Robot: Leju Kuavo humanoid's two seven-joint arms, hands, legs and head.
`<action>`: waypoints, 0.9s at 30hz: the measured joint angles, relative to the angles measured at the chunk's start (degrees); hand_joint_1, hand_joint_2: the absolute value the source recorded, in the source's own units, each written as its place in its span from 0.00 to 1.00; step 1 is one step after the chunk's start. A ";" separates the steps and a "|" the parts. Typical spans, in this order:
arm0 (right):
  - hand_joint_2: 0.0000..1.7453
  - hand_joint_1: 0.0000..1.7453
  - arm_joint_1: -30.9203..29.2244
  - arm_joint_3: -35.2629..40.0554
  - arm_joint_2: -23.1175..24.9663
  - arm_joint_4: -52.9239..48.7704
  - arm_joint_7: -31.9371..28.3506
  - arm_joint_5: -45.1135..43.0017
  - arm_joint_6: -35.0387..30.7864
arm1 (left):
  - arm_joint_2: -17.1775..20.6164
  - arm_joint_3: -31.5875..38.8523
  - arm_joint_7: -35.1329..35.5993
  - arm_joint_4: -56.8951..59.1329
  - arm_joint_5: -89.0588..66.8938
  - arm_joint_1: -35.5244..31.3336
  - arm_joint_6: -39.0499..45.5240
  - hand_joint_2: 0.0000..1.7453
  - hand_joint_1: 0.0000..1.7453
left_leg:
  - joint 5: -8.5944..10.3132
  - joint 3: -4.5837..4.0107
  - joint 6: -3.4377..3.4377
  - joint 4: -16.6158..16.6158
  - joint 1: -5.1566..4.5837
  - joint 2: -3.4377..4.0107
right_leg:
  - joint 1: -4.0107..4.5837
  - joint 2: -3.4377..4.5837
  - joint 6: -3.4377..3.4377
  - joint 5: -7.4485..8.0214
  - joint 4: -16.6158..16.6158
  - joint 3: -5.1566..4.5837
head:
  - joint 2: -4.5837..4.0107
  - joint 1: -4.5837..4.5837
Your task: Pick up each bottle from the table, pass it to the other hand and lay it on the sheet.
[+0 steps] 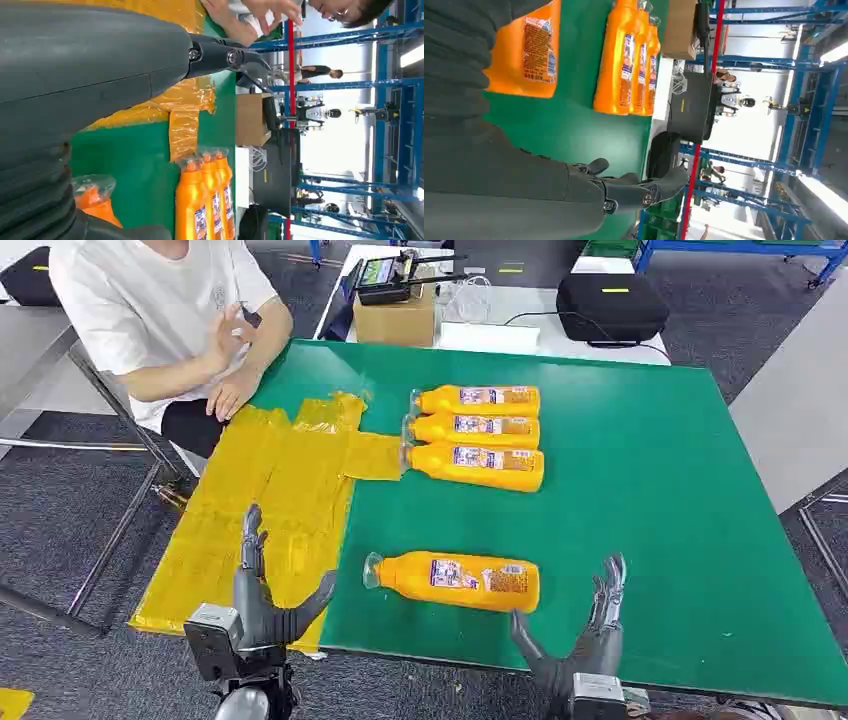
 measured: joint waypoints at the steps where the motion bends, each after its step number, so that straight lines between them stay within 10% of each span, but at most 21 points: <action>1: 1.00 0.00 0.00 -0.05 0.05 0.00 -0.04 -0.09 -0.02 | 0.00 0.00 0.02 0.00 -0.07 0.00 0.02 1.00 0.00 | 0.00 0.00 0.00 0.00 0.00 0.00 | 0.00 0.00 0.00 0.00 0.00 0.00 | 0.00 0.00; 27: 1.00 0.00 -8.68 1.86 -10.79 9.33 19.10 25.29 13.29 | 0.00 -3.11 0.57 0.33 1.62 -2.83 -2.92 1.00 0.00 | 0.00 0.02 0.00 0.01 -0.01 0.00 | -0.01 0.00 0.01 0.01 0.00 0.02 | 0.00 0.00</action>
